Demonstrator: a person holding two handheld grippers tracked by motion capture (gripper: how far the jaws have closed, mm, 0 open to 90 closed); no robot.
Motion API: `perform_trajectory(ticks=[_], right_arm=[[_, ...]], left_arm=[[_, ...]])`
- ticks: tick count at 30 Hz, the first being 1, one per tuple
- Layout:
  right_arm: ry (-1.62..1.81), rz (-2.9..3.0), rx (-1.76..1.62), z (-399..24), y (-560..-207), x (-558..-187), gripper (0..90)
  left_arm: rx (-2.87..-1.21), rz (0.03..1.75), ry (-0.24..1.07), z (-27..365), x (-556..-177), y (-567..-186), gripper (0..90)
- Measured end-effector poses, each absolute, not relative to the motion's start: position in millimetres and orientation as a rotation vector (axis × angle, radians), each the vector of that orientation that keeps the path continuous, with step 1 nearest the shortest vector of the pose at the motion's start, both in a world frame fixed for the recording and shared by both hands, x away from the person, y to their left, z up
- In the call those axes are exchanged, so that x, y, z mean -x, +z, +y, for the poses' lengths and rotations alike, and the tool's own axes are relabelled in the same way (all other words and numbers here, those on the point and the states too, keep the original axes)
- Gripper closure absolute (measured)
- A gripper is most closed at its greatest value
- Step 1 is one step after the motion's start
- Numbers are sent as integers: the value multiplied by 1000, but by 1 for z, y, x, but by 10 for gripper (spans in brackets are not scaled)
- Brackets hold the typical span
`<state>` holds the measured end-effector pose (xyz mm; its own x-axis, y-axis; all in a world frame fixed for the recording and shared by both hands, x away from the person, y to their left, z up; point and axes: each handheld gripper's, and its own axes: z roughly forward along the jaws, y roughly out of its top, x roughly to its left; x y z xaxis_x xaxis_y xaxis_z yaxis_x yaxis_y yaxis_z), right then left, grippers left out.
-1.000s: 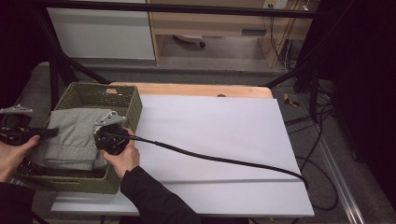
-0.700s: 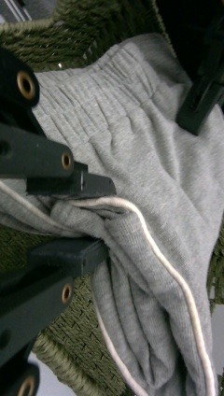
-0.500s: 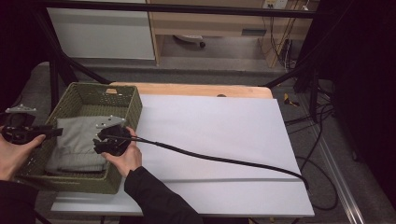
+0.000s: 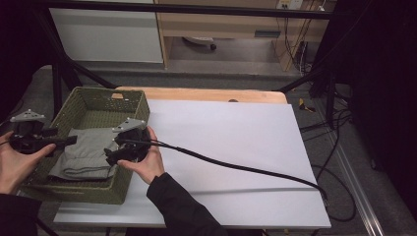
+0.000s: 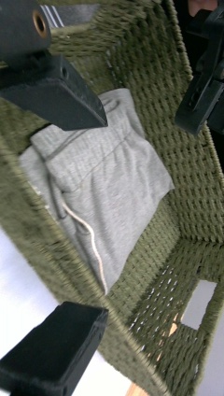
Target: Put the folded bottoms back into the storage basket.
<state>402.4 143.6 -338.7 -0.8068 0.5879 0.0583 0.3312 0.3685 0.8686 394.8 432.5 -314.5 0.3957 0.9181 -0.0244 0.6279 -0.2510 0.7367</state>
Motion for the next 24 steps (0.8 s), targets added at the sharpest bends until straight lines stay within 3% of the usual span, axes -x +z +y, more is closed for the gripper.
perform_trajectory(ticks=[8, 24], right_arm=[[1408, 2398, -862, 112, -338, -405, 48], [1345, 2406, -905, 59, -342, -408, 33]], left_arm=[[-1984, 1308, 528, 422, -392, -314, 87], [-2006, 1273, 522, 399, -390, -316, 21]])
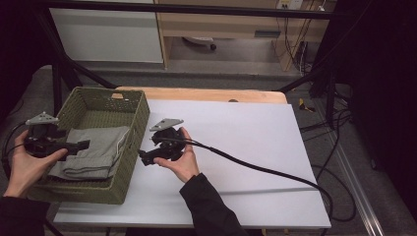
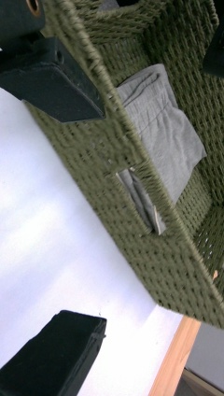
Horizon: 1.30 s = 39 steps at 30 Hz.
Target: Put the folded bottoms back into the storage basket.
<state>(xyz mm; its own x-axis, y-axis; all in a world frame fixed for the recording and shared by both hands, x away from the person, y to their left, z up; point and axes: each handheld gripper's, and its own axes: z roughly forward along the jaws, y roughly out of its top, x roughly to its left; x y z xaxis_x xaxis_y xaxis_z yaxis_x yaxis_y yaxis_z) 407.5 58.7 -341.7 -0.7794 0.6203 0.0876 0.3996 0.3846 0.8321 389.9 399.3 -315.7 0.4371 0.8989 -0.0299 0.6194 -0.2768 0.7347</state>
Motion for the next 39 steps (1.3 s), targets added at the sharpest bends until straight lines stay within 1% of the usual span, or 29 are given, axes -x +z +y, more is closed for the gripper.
perform_trajectory(ticks=[13, 28, 39], right_arm=[[1333, 2392, -947, 11, -348, -410, 27], [1327, 2387, -995, -48, -359, -412, 21], [1314, 2380, -1033, -95, -368, -411, 26]], left_arm=[[-2031, 1206, 499, 375, -391, -316, 22], [-2076, 1102, 468, 334, -391, -319, 23], [-2105, 1039, 423, 307, -392, -332, 23]])
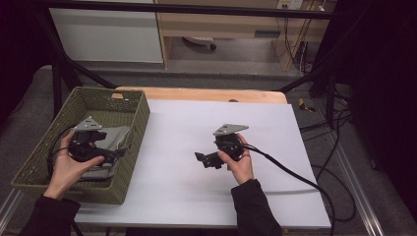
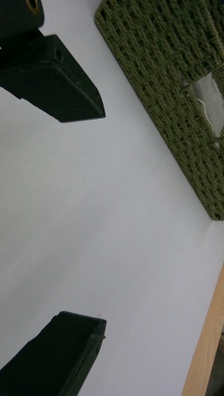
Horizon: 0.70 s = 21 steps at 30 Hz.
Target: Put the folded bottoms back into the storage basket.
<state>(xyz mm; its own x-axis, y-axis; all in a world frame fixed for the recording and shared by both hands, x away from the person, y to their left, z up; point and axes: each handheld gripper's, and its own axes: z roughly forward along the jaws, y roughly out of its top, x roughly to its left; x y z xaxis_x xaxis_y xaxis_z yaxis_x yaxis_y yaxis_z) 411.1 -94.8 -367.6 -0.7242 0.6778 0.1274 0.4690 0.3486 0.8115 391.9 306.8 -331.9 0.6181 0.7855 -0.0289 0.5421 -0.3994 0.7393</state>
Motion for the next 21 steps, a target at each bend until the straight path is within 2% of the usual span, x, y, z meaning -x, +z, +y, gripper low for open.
perform_trajectory(ticks=[21], right_arm=[[1339, 2308, -1145, -183, -390, -403, 23]], left_arm=[[-2132, 990, 390, 282, -391, -355, 23]])
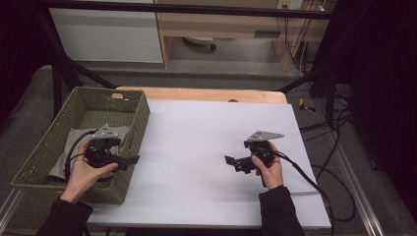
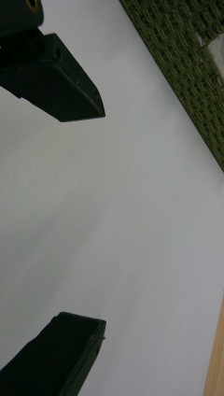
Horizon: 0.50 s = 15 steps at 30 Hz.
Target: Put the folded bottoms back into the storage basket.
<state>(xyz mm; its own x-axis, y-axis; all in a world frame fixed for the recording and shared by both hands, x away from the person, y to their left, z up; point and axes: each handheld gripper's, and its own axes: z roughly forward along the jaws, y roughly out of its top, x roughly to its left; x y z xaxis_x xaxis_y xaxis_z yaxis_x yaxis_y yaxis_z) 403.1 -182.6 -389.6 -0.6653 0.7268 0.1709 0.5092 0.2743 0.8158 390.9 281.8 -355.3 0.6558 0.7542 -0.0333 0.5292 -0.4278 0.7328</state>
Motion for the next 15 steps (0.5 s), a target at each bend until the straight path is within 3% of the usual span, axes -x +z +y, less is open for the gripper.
perform_trajectory(ticks=[15], right_arm=[[1341, 2316, -1169, -225, -404, -391, 11]], left_arm=[[-2152, 981, 391, 278, -391, -359, 23]])
